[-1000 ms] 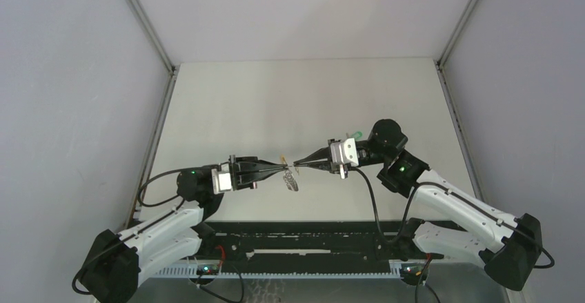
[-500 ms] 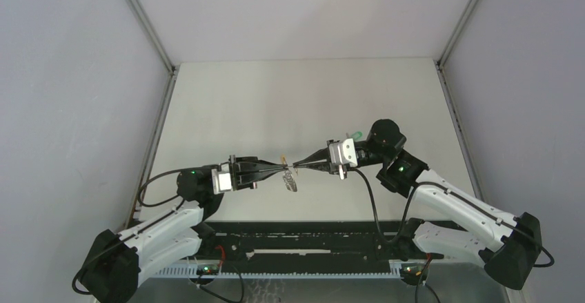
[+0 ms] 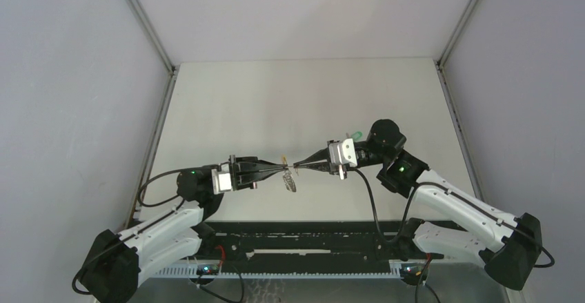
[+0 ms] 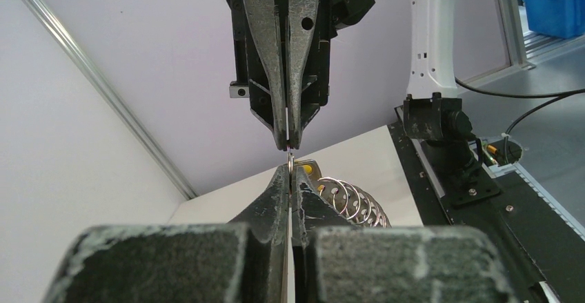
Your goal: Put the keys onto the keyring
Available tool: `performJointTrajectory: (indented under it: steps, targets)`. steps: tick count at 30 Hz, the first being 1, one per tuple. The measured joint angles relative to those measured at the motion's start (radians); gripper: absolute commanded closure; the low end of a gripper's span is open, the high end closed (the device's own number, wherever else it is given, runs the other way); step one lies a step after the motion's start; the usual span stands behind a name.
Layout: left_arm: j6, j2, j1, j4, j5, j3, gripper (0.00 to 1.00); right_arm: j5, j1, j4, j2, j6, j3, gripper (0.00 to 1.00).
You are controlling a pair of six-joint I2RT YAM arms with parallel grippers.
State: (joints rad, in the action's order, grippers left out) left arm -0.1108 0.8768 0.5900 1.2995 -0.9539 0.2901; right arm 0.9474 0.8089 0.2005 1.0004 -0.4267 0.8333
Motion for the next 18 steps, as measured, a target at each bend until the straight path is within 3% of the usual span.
performJointTrajectory:
  steps: [12, 18]
  targets:
    - [0.002, -0.001, 0.000, 0.000, 0.000, 0.000, 1.00, -0.006, 0.000, -0.004, -0.005, 0.004, 0.000, 1.00]
    - [0.055, -0.018, 0.000, -0.041, 0.034, 0.000, 1.00, -0.114, 0.000, -0.066, -0.005, 0.009, 0.001, 1.00]
